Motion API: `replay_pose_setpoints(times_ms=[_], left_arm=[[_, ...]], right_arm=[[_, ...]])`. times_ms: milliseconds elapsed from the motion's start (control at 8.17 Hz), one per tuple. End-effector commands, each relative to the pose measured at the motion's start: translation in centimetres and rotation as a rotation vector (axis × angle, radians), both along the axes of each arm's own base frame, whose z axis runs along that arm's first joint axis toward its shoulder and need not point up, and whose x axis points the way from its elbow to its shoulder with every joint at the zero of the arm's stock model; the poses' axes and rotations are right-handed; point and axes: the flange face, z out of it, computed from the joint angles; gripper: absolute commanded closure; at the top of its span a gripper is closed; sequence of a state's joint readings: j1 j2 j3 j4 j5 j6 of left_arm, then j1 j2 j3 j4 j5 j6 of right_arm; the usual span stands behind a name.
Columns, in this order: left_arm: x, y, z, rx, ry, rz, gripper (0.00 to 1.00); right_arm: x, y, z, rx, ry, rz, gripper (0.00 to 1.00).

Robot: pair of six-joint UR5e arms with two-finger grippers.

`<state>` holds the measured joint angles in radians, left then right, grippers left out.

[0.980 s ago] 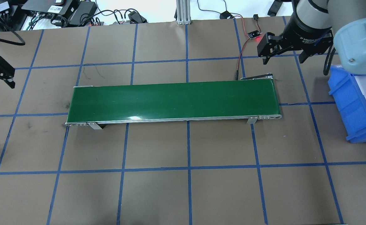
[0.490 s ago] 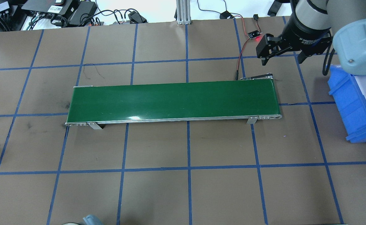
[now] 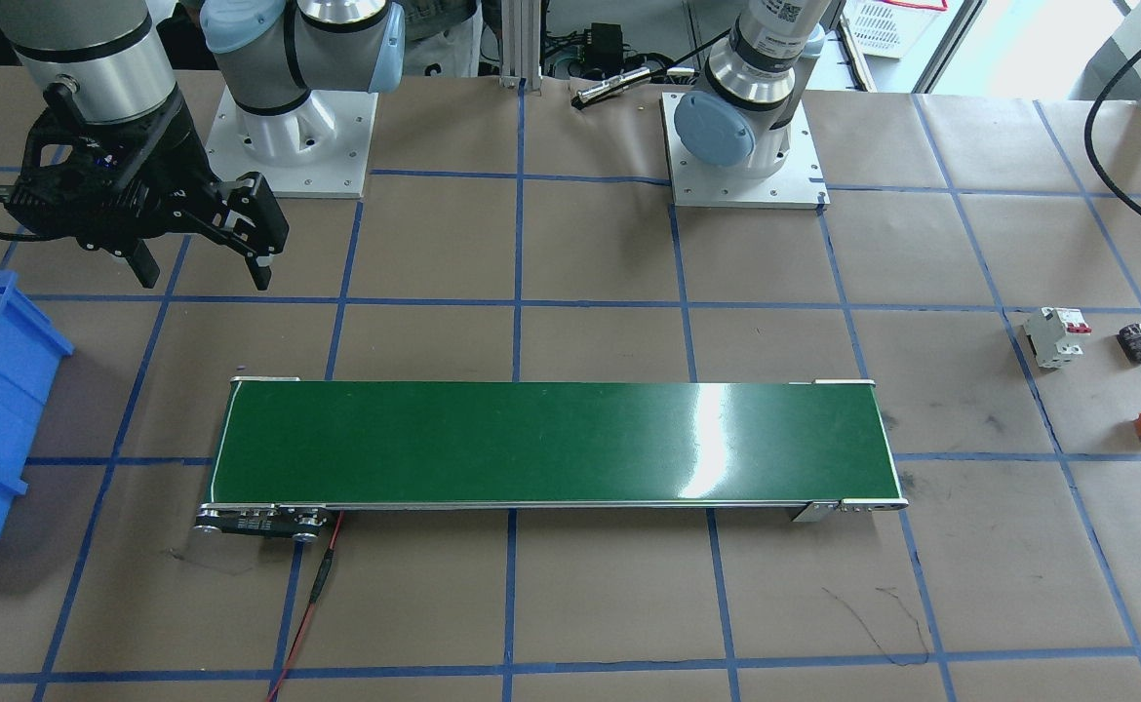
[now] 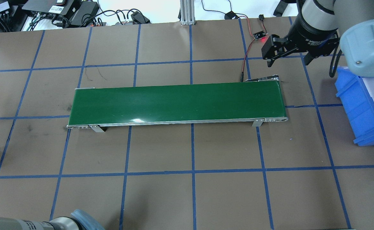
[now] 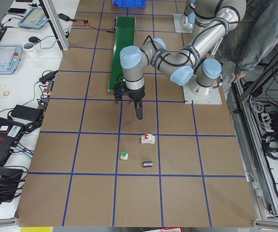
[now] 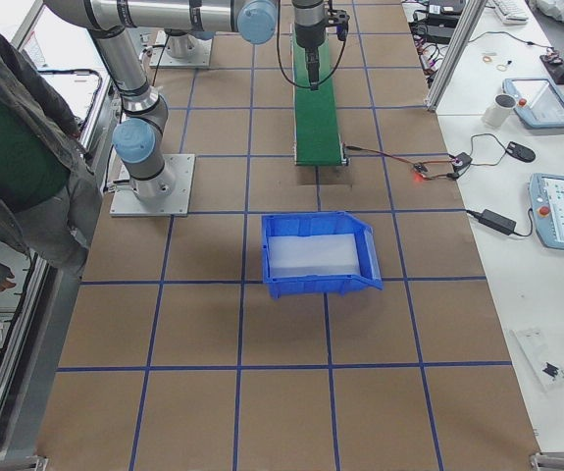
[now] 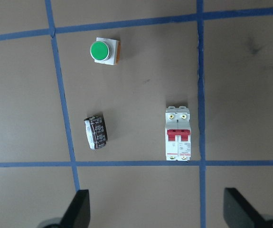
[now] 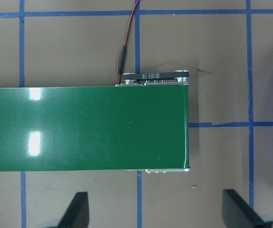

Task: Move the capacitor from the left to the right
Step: 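Lower the left gripper and grasp the black capacitor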

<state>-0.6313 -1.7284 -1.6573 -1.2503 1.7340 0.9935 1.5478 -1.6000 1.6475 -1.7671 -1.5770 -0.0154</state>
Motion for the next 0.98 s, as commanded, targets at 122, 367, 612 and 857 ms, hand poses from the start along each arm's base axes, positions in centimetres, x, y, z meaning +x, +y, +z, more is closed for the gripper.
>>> replay_pose_setpoints(times_ms=[122,367,612,857], left_arm=[[9.5,2.3,-6.2,-0.104,-0.014,-0.053,0.0],[10.8,2.2,-8.2,-0.159,0.002,-0.038,0.0],[11.0,1.8,-9.1,-0.19,0.023,-0.037,0.04],[10.8,1.3,-11.3,-0.233,0.086,-0.033,0.04]], right_arm=[[0.0,0.0,0.0,0.002,-0.001,-0.003,0.0],[0.0,0.0,0.0,0.0,0.0,-0.003,0.0],[0.0,0.0,0.0,0.0,0.0,-0.003,0.0],[0.0,-0.1,0.0,-0.006,0.001,0.003,0.0]])
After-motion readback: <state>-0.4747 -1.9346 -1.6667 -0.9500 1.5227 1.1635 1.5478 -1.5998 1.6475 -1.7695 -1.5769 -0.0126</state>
